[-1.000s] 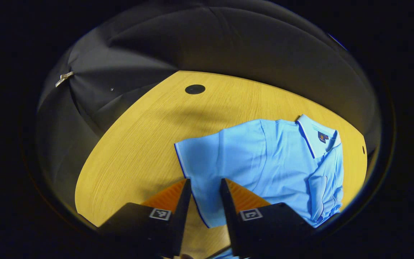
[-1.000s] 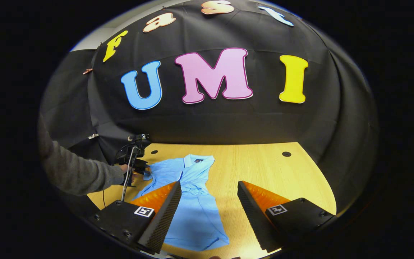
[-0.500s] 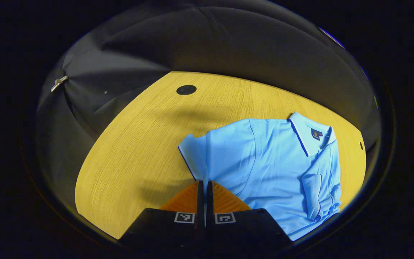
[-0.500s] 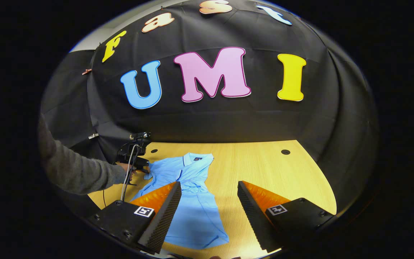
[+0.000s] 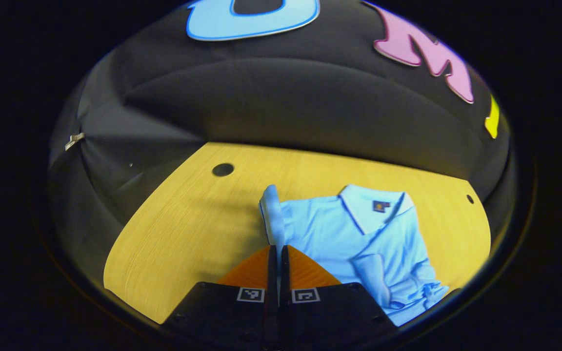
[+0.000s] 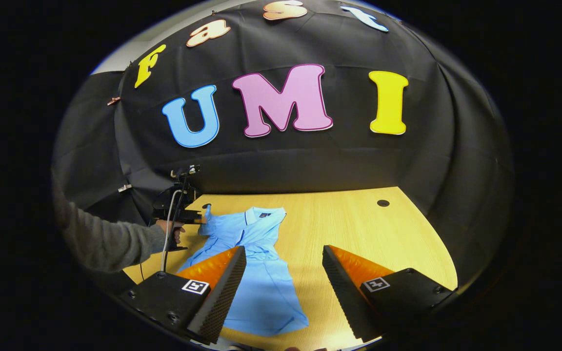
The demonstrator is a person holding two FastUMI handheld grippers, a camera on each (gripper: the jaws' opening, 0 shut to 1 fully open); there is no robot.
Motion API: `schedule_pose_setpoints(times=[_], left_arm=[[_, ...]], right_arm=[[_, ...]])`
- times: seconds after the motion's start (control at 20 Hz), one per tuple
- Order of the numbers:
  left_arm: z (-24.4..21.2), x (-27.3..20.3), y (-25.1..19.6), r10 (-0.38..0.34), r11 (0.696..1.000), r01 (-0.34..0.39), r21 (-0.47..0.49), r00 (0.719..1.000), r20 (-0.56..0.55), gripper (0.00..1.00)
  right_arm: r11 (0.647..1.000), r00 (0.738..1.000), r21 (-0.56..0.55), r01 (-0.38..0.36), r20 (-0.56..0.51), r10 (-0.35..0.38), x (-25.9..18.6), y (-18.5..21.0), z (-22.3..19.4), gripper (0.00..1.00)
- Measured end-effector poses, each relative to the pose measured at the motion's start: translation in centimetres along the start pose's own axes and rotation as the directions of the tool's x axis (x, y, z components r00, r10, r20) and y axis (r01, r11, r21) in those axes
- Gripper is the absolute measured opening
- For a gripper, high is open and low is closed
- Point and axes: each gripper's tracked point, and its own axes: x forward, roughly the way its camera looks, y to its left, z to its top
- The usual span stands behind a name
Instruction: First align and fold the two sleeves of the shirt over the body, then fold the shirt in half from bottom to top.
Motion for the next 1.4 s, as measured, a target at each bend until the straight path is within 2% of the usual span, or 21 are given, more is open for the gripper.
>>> schedule_pose_setpoints(times=[0.25,0.4,0.55,0.65,0.7,0.75,0.8,1.05,1.2,1.35,1.4], left_arm=[[0.7,-2.6,-8.0,-0.167,0.978,0.158,0.136,0.984,0.060,0.06],[-0.5,-3.7,-12.6,-0.244,0.947,0.230,0.224,0.969,0.034,0.06],[-2.6,-4.0,-15.8,-0.286,0.918,0.279,0.281,0.958,-0.017,0.06],[-3.9,-4.0,-17.4,-0.302,0.903,0.300,0.309,0.952,-0.043,0.06],[-4.4,-3.9,-18.1,-0.307,0.895,0.309,0.322,0.950,-0.057,0.11],[-4.9,-3.8,-18.6,-0.309,0.888,0.313,0.337,0.949,-0.068,0.11],[-5.6,-3.6,-18.9,-0.308,0.880,0.317,0.354,0.948,-0.083,0.06],[-8.1,-2.3,-19.5,-0.260,0.847,0.294,0.442,0.956,-0.137,0.06],[-9.1,-1.5,-19.3,-0.218,0.837,0.269,0.476,0.963,-0.161,0.06],[-9.8,-1.1,-19.7,-0.238,0.835,0.299,0.463,0.953,-0.187,0.08],[-9.8,-1.0,-19.7,-0.242,0.834,0.306,0.459,0.951,-0.194,0.12]], right_arm=[[1.000,1.000,0.004,0.017,0.000,-0.017,-0.7,-0.6,-0.4,0.98],[0.999,1.000,0.018,0.031,-0.004,-0.030,-1.0,-1.1,-0.8,0.98],[0.999,0.999,0.025,0.044,-0.001,-0.044,-1.4,-1.5,-0.9,0.98],[0.998,0.999,0.027,0.052,0.001,-0.052,-1.8,-1.8,-1.1,0.98],[0.998,0.998,0.029,0.056,0.000,-0.056,-1.9,-1.9,-1.2,0.98],[0.998,0.998,0.033,0.060,-0.001,-0.060,-1.9,-2.1,-1.2,0.98],[0.997,0.998,0.038,0.063,-0.002,-0.063,-2.0,-2.3,-1.3,0.98],[0.996,0.997,0.049,0.074,-0.010,-0.074,-1.8,-2.6,-1.5,0.98],[0.995,0.997,0.051,0.081,-0.008,-0.081,-1.8,-2.7,-1.5,0.98],[0.995,0.996,0.051,0.087,-0.010,-0.086,-1.7,-2.9,-1.6,0.98],[0.995,0.996,0.052,0.089,-0.011,-0.089,-1.7,-2.9,-1.7,0.98]])
